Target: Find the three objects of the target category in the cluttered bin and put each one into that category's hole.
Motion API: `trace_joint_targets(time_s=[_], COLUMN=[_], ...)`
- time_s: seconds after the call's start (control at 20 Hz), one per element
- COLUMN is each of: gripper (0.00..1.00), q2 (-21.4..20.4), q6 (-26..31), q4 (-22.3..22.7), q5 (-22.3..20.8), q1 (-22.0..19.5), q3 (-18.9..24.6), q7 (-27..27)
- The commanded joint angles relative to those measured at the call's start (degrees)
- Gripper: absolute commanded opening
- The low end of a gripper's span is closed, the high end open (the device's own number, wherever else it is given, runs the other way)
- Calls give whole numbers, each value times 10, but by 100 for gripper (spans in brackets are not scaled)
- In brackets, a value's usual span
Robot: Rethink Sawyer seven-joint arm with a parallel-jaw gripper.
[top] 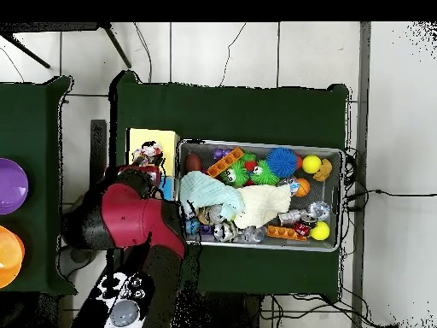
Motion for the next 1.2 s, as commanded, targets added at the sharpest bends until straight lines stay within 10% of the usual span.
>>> trace_joint_targets(time_s=[0.05,1.05,1.1,1.2], gripper=[100,100,0,0], q2=[23,-8,-7,-9], q6=[32,13,13,14], q4=[-20,13,12,15], q5=[22,4,5,7], q1=[-15,-67,-67,-71], q3=[13,79,80,88], q7=[100,80,83,84])
